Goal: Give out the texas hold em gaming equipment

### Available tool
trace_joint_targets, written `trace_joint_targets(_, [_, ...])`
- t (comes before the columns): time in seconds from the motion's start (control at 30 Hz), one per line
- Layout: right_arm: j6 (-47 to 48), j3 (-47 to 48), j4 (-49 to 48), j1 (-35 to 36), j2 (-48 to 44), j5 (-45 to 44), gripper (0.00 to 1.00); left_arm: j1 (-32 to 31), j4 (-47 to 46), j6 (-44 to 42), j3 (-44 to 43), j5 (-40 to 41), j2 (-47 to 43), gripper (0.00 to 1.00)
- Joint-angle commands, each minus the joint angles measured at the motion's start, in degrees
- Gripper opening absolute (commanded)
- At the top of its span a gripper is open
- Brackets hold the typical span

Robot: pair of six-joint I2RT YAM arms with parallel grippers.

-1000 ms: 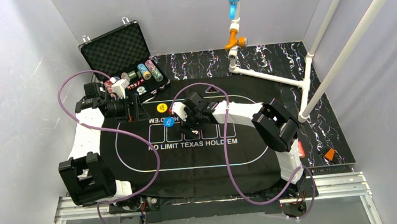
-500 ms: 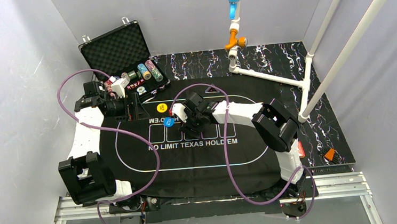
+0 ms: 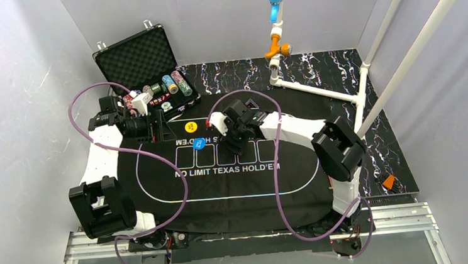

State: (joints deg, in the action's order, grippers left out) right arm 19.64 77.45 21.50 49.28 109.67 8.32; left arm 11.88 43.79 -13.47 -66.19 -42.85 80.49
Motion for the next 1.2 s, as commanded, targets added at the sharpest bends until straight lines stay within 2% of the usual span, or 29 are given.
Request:
trace_joint_targets(0.0, [-0.3,0.2,1.3,-2.3,-5.5,1.2,0.5,0.3,1.5,-0.6,-2.2,-1.6,0.2,0.99])
trace_joint_targets(0.4, [3.7,-9.2,4.2,-18.2,-15.0,3.7,0.51,0.3,2.0,-1.3,-2.3,-2.1,-0.1,0.99])
trace_joint_targets(0.63, [6.7,-10.0,4.2,-28.3,-14.1,4.2,0.5,0.3,2.0,-1.9,-2.5,-3.4,1.0,0.99])
trace_joint_targets(0.87, [6.7,-8.0,1.4,-32.1,-8.4,3.9,0.5,0.3,2.1,-2.3,-2.8,-3.6,1.7,0.99])
trace_joint_targets(1.17, [5.9,-5.7,-1.2,-32.4,-4.5,4.4,0.51,0.3,2.1,-3.9,-1.6,-3.1,1.3,0.99])
